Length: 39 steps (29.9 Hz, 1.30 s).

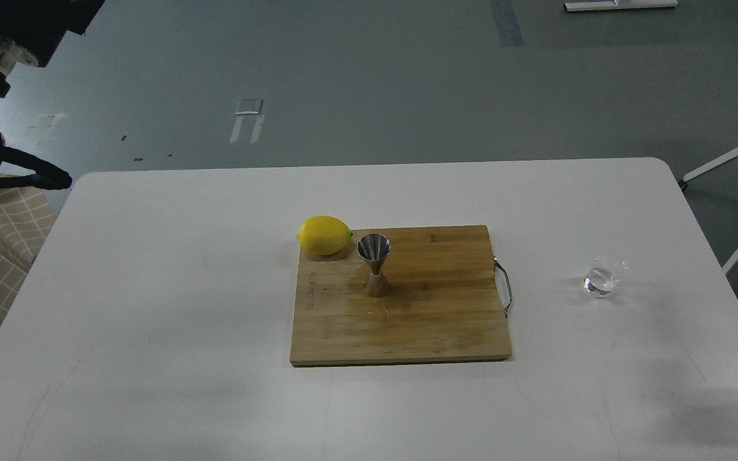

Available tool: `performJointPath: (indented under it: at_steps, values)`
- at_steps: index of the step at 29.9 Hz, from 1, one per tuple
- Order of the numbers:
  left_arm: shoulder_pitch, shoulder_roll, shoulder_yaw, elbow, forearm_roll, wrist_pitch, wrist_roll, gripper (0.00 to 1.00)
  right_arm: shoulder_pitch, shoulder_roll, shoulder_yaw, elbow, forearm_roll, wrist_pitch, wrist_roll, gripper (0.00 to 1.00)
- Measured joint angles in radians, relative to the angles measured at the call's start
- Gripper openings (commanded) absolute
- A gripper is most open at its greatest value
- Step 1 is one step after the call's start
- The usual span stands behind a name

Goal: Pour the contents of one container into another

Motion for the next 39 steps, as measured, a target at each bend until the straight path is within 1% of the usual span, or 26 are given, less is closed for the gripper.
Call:
performJointPath:
  at_steps: [3, 8, 15, 20, 25, 27, 28, 30, 32, 35, 39]
  values:
    - [0.005, -0.008, 0.004, -0.001, 0.0, 0.0, 0.0, 0.97, -0.047, 0.053, 0.028, 0.025, 0.055, -0.002, 0.0, 1.0]
    - [0.006, -0.013, 0.006, -0.001, 0.0, -0.002, 0.008, 0.97, -0.139, 0.161, 0.107, 0.108, 0.144, -0.011, -0.001, 1.0]
    - [0.004, -0.022, 0.008, -0.001, 0.001, -0.004, 0.014, 0.97, -0.217, 0.297, 0.116, 0.19, 0.157, -0.041, -0.002, 1.0]
    - [0.004, -0.026, 0.009, -0.001, 0.001, -0.004, 0.015, 0.97, -0.24, 0.359, 0.114, 0.214, 0.157, -0.082, 0.001, 1.0]
    - [0.008, -0.032, 0.01, -0.002, 0.002, -0.003, 0.015, 0.97, -0.249, 0.405, 0.106, 0.23, 0.151, -0.099, -0.001, 1.0]
    - [0.008, -0.033, 0.011, -0.002, 0.002, -0.003, 0.015, 0.97, -0.245, 0.422, 0.105, 0.231, 0.146, -0.109, -0.014, 1.0]
    - [0.008, -0.033, 0.011, -0.002, 0.002, -0.003, 0.015, 0.97, -0.242, 0.428, 0.105, 0.231, 0.144, -0.114, -0.028, 1.0]
    - [0.008, -0.034, 0.011, -0.002, 0.002, -0.003, 0.015, 0.97, -0.236, 0.442, 0.093, 0.231, 0.137, -0.127, -0.07, 1.0]
    - [0.008, -0.034, 0.011, -0.002, 0.002, -0.003, 0.015, 0.97, -0.231, 0.451, 0.073, 0.23, 0.129, -0.132, -0.093, 1.0]
    - [0.008, -0.034, 0.011, -0.002, 0.002, -0.003, 0.015, 0.97, -0.217, 0.456, 0.04, 0.228, 0.116, -0.138, -0.106, 1.0]
    - [0.007, -0.034, 0.011, -0.002, 0.005, -0.003, 0.015, 0.97, -0.197, 0.476, 0.01, 0.225, 0.085, -0.167, -0.109, 1.0]
